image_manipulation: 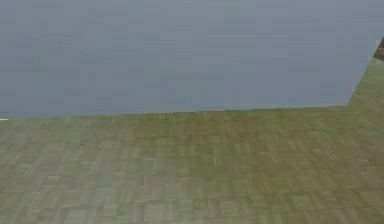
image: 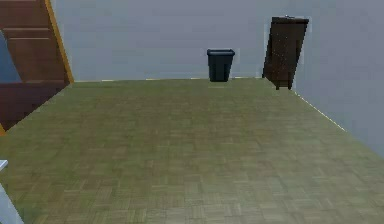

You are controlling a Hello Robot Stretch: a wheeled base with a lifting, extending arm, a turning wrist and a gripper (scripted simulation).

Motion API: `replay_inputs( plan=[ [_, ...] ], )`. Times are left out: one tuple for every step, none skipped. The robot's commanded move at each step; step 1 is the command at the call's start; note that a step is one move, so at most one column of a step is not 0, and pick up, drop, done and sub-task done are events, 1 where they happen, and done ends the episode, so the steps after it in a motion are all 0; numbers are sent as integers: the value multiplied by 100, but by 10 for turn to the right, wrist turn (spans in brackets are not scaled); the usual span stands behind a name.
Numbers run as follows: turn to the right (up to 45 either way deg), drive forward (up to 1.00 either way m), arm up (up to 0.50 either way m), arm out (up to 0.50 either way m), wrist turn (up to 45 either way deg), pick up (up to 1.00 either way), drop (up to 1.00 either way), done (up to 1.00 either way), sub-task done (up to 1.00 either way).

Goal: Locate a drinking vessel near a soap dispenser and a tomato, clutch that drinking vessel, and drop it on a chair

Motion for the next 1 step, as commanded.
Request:
replay_inputs(
  plan=[
    [0, 60, 0, 0, 0, 0, 0, 0, 0]
  ],
)
